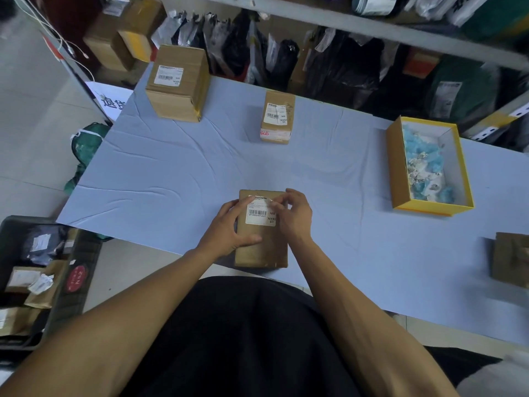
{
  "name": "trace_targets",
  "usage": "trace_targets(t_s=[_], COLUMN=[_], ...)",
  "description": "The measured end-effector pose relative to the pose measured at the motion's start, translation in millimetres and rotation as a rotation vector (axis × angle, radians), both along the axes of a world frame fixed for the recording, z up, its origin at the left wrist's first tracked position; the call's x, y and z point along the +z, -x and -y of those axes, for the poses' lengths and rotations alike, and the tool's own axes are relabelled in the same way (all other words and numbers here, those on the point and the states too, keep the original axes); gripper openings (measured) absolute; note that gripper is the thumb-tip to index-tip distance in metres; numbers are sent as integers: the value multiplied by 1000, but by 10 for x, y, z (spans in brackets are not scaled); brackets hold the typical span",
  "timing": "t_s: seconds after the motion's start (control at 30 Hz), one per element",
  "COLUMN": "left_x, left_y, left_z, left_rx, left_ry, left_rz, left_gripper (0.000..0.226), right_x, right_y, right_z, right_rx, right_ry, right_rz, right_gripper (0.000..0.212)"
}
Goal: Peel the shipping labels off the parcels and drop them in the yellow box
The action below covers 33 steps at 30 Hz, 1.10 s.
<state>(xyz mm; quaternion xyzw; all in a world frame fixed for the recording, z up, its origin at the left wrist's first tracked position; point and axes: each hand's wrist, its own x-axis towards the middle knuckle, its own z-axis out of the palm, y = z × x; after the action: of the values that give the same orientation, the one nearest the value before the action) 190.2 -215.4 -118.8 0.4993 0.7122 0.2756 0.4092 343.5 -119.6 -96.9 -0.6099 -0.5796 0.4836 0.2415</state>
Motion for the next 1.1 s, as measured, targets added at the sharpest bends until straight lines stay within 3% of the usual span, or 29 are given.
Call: trace_targets(t_s=[0.17, 0.4, 0.57, 0.7, 0.8, 0.87, 0.97, 1.1], left_x=[7, 10, 67, 86, 46, 61, 130, 250], left_y=[48, 70, 140, 108, 43, 7, -19, -24], left_z=[-11, -8, -123, -145, -66, -53, -107, -133], left_rx=[-20, -37, -91, -24, 48, 58, 93, 120], left_ry=[20, 28, 27, 25, 1, -3, -18, -13], left_rz=[2, 12, 49, 133, 165, 114, -15, -117], left_gripper=[93, 92, 92, 88, 80, 74, 65, 66], right_x=[-20, -44, -20, 3, 17, 31, 55, 93], right_y=[-26, -86, -177, -213, -250, -284, -295, -303], right_z=[-18, -53, -35, -6, 6, 6, 28, 83], right_rx=[-33, -167, -133, 177, 380, 464, 427, 400], right_ry=[40, 190, 146, 29, -29, -63, -119, -191], right_rz=[-51, -280, -332, -90, 109, 230, 338, 326], right_gripper=[14, 14, 10, 68, 100, 111, 116, 123])
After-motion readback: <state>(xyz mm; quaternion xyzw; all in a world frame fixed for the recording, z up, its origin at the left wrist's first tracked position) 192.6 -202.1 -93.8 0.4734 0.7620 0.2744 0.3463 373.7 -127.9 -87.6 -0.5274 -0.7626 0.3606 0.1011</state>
